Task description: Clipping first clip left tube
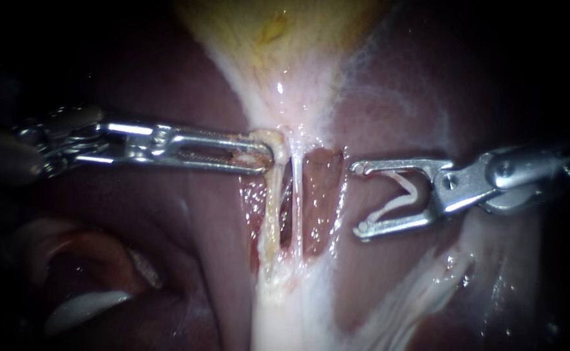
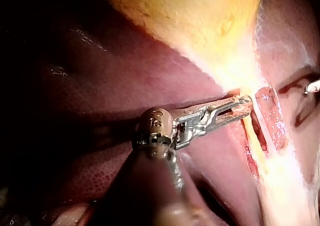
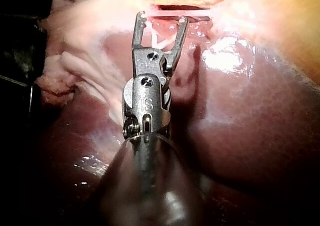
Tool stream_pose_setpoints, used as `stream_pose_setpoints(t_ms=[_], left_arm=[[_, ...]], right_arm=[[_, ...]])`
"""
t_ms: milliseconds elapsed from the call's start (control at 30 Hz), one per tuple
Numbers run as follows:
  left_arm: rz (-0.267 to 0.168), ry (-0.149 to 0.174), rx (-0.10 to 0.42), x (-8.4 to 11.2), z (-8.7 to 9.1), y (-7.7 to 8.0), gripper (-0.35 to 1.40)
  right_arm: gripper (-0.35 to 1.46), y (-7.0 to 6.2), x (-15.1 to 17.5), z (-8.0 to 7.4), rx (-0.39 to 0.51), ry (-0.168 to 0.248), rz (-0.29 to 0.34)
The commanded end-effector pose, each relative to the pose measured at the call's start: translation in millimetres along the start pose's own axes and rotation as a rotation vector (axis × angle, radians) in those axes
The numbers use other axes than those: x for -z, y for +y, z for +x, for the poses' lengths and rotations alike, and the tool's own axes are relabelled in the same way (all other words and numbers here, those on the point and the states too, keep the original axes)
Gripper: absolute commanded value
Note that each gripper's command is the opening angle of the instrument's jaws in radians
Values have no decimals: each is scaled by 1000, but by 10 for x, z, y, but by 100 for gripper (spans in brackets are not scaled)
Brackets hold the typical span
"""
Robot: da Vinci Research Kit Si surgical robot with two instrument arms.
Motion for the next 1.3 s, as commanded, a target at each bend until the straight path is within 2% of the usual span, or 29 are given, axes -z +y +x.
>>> stream_pose_setpoints(t_ms=[33, 200, 367, 533, 867, 1067, 1300], left_arm=[[1, 1, 0, 2, 0, 0, -35], [9, 6, 7, 19, -8, -10, -35], [18, 12, 24, 43, -27, -37, -35], [18, 15, 34, 51, -40, -56, -35], [19, 16, 30, 52, -36, -50, -35], [17, 15, 30, 52, -35, -49, -35], [17, 15, 30, 53, -35, -49, -35]], right_arm=[[49, 0, 0, 0, 0, 0, 0], [49, 0, -1, 0, 0, 1, 2], [49, 0, -3, 0, 0, 2, 4], [49, 1, -4, 0, 0, 1, 3], [49, -2, -24, -5, -7, 5, 11], [48, -4, -55, -17, -32, 9, 23], [48, 0, -95, -40, -88, 12, 28]])
